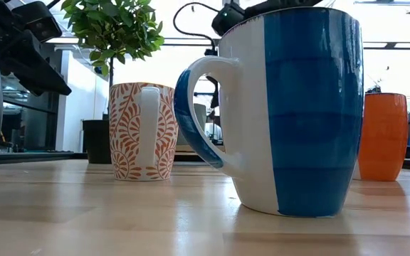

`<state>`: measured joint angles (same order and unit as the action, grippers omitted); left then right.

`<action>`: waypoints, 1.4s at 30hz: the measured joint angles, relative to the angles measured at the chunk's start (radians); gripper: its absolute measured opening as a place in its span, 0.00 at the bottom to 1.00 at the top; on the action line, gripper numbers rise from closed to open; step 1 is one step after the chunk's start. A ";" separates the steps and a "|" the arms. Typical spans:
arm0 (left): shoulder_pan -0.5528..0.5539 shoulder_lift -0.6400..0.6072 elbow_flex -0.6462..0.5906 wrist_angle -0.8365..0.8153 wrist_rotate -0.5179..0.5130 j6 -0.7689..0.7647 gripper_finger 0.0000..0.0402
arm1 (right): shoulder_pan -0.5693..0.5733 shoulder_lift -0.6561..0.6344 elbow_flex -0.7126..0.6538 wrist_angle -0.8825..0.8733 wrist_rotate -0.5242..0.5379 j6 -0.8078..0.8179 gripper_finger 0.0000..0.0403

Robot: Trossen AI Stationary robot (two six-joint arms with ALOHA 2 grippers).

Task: Place coffee mugs
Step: Put the light green mug on the shelf

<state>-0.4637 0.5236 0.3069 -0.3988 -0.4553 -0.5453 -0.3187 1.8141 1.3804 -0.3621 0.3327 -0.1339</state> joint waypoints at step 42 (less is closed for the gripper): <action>0.000 0.000 -0.001 0.000 0.000 0.026 0.27 | 0.019 0.168 -0.002 0.198 -0.211 0.054 0.18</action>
<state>-0.4637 0.5236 0.3061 -0.3984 -0.4557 -0.5198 -0.3000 1.9820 1.3788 -0.1639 0.1213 -0.0803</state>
